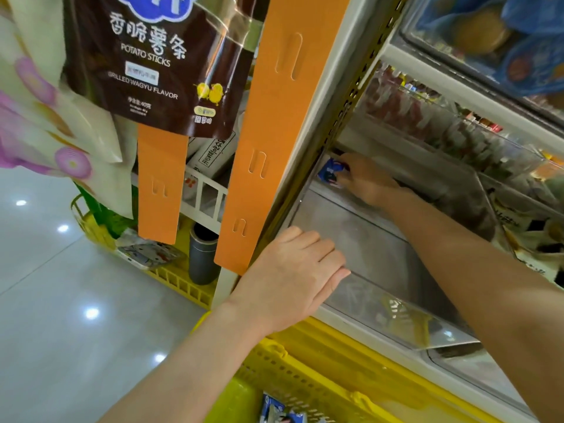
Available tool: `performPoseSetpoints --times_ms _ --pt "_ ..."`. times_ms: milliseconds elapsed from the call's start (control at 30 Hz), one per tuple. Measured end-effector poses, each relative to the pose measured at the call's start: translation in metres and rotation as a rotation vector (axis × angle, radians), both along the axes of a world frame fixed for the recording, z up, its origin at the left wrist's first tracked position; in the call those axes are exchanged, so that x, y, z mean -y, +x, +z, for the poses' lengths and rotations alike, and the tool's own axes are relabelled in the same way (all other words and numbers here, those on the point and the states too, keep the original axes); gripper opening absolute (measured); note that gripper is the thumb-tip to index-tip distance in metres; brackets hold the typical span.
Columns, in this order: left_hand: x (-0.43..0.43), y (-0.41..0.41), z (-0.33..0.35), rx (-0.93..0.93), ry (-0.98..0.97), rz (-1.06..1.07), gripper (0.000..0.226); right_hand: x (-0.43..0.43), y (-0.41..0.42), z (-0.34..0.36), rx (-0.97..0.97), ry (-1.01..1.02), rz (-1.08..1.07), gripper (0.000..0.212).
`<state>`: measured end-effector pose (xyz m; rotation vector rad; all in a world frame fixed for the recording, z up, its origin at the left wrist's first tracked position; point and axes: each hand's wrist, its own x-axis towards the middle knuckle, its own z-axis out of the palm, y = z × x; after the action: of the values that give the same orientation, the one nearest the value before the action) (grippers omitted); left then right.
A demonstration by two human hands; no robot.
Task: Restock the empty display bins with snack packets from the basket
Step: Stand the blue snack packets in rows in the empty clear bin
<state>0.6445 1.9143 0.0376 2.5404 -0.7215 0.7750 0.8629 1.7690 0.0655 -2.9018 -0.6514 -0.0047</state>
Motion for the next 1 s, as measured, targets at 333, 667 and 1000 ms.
performPoseSetpoints --times_ms 333,667,1000 --pt "0.001 0.003 -0.003 0.015 -0.007 0.004 0.034 -0.002 0.018 -0.001 -0.001 0.117 -0.079 0.027" --pt "0.003 0.002 -0.003 -0.003 -0.001 0.032 0.035 -0.004 -0.003 0.005 0.135 -0.185 -0.017 0.049" --pt "0.004 -0.002 0.001 -0.055 -0.004 0.055 0.033 0.012 -0.083 0.035 0.2 0.063 0.02 0.031"
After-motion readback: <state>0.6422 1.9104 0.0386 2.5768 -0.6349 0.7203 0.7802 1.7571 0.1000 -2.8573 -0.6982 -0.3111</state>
